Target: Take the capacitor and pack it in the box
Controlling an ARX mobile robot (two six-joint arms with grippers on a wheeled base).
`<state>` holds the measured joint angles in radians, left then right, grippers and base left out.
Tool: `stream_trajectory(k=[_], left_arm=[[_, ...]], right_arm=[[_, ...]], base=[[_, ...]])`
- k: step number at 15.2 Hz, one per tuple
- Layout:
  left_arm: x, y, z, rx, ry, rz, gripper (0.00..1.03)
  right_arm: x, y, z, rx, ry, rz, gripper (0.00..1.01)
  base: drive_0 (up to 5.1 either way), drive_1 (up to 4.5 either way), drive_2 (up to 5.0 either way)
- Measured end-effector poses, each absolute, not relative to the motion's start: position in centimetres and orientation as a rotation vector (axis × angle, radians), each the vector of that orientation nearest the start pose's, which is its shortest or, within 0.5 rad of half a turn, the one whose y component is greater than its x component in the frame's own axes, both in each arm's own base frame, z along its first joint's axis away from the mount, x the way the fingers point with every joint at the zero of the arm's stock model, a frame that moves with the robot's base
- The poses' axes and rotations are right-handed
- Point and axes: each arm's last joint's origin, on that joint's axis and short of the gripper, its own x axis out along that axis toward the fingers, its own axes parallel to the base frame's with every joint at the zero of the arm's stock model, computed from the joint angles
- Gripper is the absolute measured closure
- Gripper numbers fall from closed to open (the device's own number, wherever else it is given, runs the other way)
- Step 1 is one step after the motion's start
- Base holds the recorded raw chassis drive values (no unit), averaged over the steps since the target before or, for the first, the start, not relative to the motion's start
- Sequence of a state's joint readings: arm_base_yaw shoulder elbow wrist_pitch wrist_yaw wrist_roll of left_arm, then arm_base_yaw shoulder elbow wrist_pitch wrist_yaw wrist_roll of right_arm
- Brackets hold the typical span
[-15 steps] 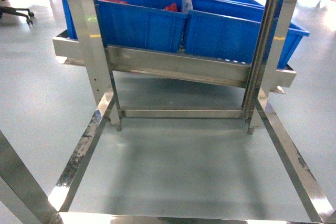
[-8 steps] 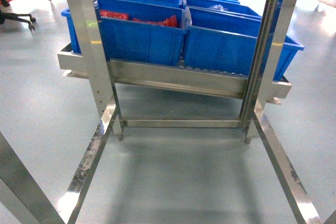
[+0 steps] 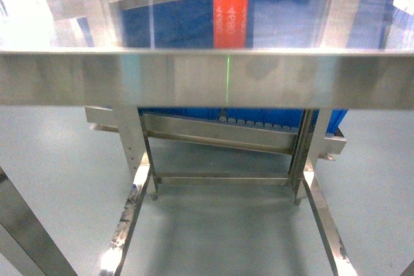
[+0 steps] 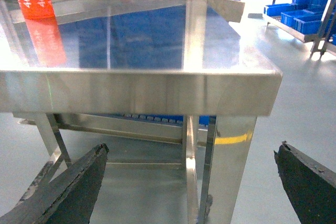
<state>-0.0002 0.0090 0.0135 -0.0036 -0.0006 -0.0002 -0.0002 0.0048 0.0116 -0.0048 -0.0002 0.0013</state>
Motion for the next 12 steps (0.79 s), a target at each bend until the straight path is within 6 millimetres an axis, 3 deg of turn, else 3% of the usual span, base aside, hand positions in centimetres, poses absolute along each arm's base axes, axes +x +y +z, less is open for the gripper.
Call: stream_trajectory(k=[12], left_arm=[[9.74, 0.00, 16.70, 0.000, -0.001, 0.000, 0.05]], right_arm=[[9.73, 0.00, 16.68, 0.002, -0.003, 0.000, 0.03]], base=[[0.0, 0.00, 0.0]])
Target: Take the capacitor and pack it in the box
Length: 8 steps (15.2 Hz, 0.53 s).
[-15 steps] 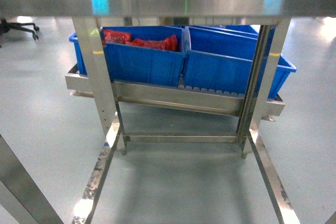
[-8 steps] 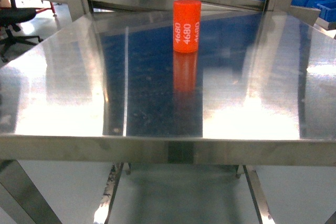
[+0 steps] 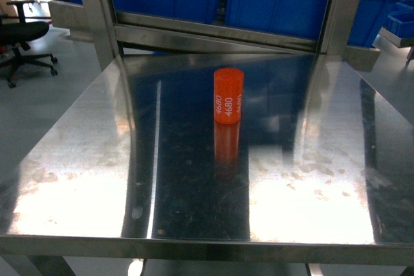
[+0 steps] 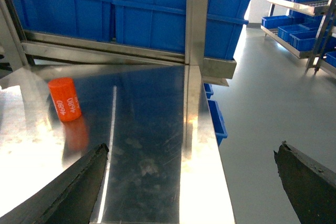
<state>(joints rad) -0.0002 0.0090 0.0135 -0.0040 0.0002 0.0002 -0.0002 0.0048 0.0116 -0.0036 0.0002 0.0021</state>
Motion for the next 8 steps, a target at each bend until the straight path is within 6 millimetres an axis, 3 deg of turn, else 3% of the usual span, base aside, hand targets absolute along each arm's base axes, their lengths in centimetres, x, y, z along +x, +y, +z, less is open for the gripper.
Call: stream_trajectory(k=[8], left_arm=[[9.74, 0.00, 16.70, 0.000, -0.001, 0.000, 0.05]], right_arm=[[9.73, 0.00, 16.66, 0.002, -0.002, 0.000, 0.03]], base=[[0.0, 0.00, 0.0]])
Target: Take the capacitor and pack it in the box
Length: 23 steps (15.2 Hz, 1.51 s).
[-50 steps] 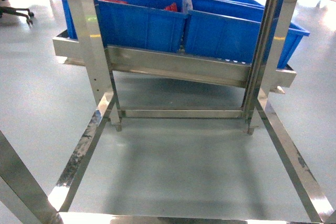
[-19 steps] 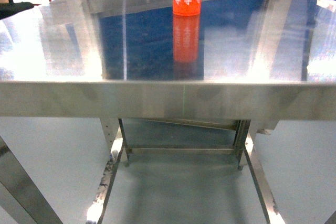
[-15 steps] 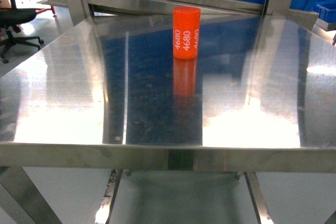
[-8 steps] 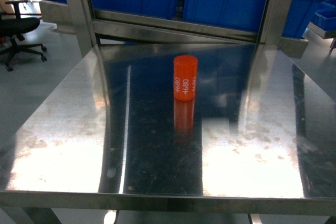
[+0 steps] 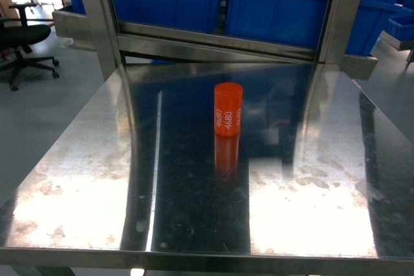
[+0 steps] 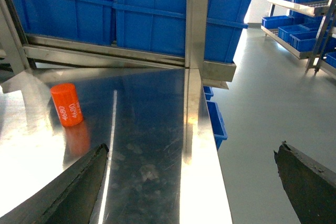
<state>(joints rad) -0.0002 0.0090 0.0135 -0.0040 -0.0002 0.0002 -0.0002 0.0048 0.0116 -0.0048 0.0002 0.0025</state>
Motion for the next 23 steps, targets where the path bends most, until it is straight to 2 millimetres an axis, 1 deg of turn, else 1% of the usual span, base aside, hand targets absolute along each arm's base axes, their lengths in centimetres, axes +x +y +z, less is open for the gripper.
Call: stream_trajectory(k=[12, 13, 14, 15, 16, 17, 18, 19, 20, 21, 22, 23], left_arm=[[9.7, 0.0, 16.7, 0.000, -0.001, 0.000, 0.05], [9.8, 0.0, 16.7, -0.003, -0.002, 0.012, 0.05], [10.2, -0.2, 17.2, -0.051, -0.040, 0.100, 0.05], [11.3, -0.3, 17.2, -0.087, -0.019, 0.155, 0.05], [12.8, -0.6, 17.1, -0.112, -0.008, 0.155, 0.05], [14.7, -1.3, 18.0, -0.124, -0.028, 0.118, 0.05], [17.4, -2.6, 19.4, -0.138, -0.067, 0.053, 0.05], [21.0, -4.5, 20.4, -0.141, -0.094, -0.019, 0.05], [24.2, -6.4, 19.9, -0.123, -0.052, -0.067, 0.05], [27.0, -8.3, 18.7, -0.100, 0.021, -0.103, 0.05], [29.6, -10.2, 17.5, -0.085, 0.078, -0.141, 0.05], [32.0, -12.0, 16.9, -0.077, 0.108, -0.177, 0.05]], right_arm=[[9.7, 0.0, 16.7, 0.002, -0.002, 0.000, 0.03], [9.7, 0.0, 16.7, 0.002, -0.002, 0.000, 0.03], [9.7, 0.0, 16.7, 0.003, -0.001, -0.001, 0.03], [9.7, 0.0, 16.7, 0.002, -0.003, 0.000, 0.03], [9.7, 0.0, 16.7, 0.002, -0.002, 0.000, 0.03], [9.7, 0.0, 16.7, 0.002, -0.002, 0.000, 0.03], [9.7, 0.0, 16.7, 0.002, -0.002, 0.000, 0.03], [9.7, 0.0, 16.7, 0.002, -0.002, 0.000, 0.03], [9.7, 0.0, 16.7, 0.002, -0.002, 0.000, 0.03], [9.7, 0.0, 16.7, 0.002, -0.002, -0.001, 0.03], [9.7, 0.0, 16.7, 0.002, -0.002, 0.000, 0.03], [9.7, 0.0, 16.7, 0.002, -0.002, 0.000, 0.03]], base=[[0.0, 0.00, 0.0], [0.0, 0.00, 0.0], [0.0, 0.00, 0.0], [0.0, 0.00, 0.0], [0.0, 0.00, 0.0], [0.0, 0.00, 0.0], [0.0, 0.00, 0.0], [0.0, 0.00, 0.0], [0.0, 0.00, 0.0], [0.0, 0.00, 0.0], [0.0, 0.00, 0.0], [0.0, 0.00, 0.0]])
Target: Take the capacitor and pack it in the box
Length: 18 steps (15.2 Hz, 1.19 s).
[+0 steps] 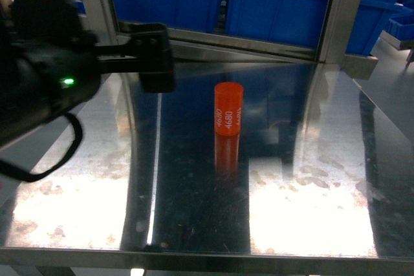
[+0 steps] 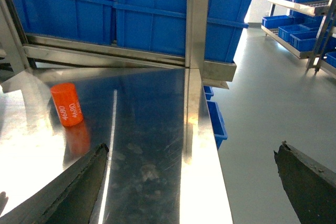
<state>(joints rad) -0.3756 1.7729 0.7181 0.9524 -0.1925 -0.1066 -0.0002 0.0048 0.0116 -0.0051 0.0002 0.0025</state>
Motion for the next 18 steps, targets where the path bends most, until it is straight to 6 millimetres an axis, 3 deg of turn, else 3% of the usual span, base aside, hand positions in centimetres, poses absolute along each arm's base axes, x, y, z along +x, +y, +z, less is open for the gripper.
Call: stream_trajectory(k=[4, 8, 11, 15, 18], left_arm=[[37.7, -17.7, 15.8, -0.090, 0.127, -0.280, 0.05], [41.8, -21.4, 12.5, -0.069, 0.203, -0.300, 0.05], [43.4, -22.3, 8.9, -0.046, 0.295, -0.280, 0.05], [44.0, -22.6, 6.5, -0.043, 0.367, -0.270, 0.05], [44.2, -22.7, 6.7, -0.053, 0.378, -0.267, 0.26]], right_arm=[[9.7, 0.0, 16.7, 0.002, -0.002, 0.000, 0.03], [9.7, 0.0, 16.7, 0.002, -0.002, 0.000, 0.03], [9.7, 0.0, 16.7, 0.002, -0.002, 0.000, 0.03], [9.7, 0.0, 16.7, 0.002, -0.002, 0.000, 0.03], [9.7, 0.0, 16.7, 0.002, -0.002, 0.000, 0.03]], base=[[0.0, 0.00, 0.0], [0.0, 0.00, 0.0], [0.0, 0.00, 0.0], [0.0, 0.00, 0.0], [0.0, 0.00, 0.0]])
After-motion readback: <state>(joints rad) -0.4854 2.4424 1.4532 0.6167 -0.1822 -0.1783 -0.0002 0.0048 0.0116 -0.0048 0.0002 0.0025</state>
